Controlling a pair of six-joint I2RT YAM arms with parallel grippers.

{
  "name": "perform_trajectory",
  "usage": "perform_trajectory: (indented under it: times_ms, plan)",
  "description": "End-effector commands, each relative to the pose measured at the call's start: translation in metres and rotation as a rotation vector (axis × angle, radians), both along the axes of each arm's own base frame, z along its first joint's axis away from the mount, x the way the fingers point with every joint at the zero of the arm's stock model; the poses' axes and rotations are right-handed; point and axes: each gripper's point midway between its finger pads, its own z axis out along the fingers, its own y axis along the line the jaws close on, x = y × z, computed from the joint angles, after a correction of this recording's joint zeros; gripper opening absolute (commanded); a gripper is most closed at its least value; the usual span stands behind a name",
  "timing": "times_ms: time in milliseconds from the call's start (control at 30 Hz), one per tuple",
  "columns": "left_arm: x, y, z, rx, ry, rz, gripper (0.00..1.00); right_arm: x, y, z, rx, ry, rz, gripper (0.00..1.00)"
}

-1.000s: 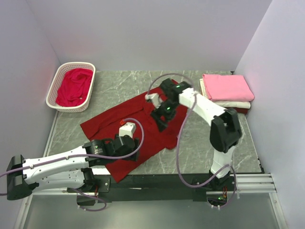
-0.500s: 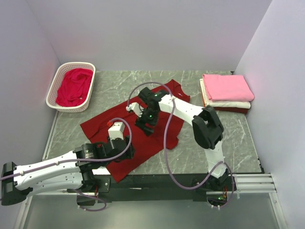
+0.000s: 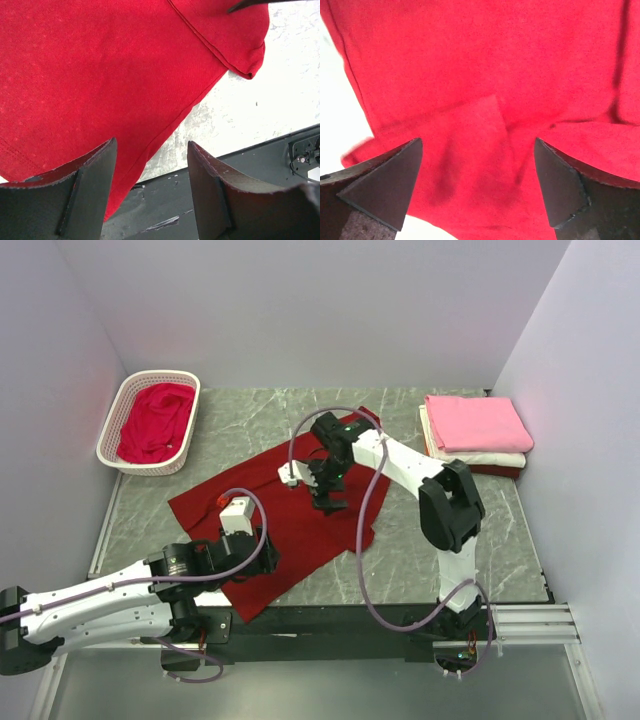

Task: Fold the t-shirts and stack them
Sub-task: Fold the tshirt

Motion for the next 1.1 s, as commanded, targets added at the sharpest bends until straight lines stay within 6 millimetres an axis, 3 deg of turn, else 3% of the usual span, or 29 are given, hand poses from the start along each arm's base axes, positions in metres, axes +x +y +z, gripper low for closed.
perform_trajectory:
  times_ms: [0,33,67,100,133,200,233,333,600,1067]
  plan:
    - [0.0,-0.002,0.008,-0.016,-0.018,-0.012,0.64,0.009,0.009,0.028,0.083,-0.184,0.234,0.96]
    - [0.0,-0.002,0.007,-0.01,-0.018,-0.012,0.64,0.001,0.003,0.013,0.028,-0.106,0.249,0.92]
    - [0.0,-0.002,0.006,-0.006,-0.014,-0.015,0.64,0.002,0.003,0.01,0.013,-0.086,0.275,0.9]
    - [0.0,-0.002,0.006,-0.004,-0.014,-0.016,0.64,0.011,0.01,0.023,0.025,-0.099,0.281,0.86]
    - [0.0,-0.002,0.004,-0.001,-0.011,-0.013,0.64,0.004,0.006,0.006,-0.021,-0.018,0.282,0.77]
    - [0.0,-0.003,0.004,-0.004,-0.008,-0.013,0.64,0.006,0.014,0.006,-0.027,-0.005,0.284,0.67]
    - [-0.001,-0.003,0.003,-0.004,-0.007,-0.016,0.64,0.006,0.015,-0.003,-0.044,0.006,0.282,0.53]
    - [-0.001,-0.003,0.003,-0.01,-0.005,-0.016,0.64,0.006,0.014,-0.016,-0.082,0.007,0.278,0.42]
    - [-0.002,-0.003,0.003,-0.009,-0.007,-0.022,0.64,0.007,0.006,-0.041,-0.153,0.024,0.256,0.41]
    - [-0.003,-0.004,0.003,-0.018,-0.001,-0.027,0.64,0.008,0.016,-0.063,-0.186,0.031,0.251,0.43]
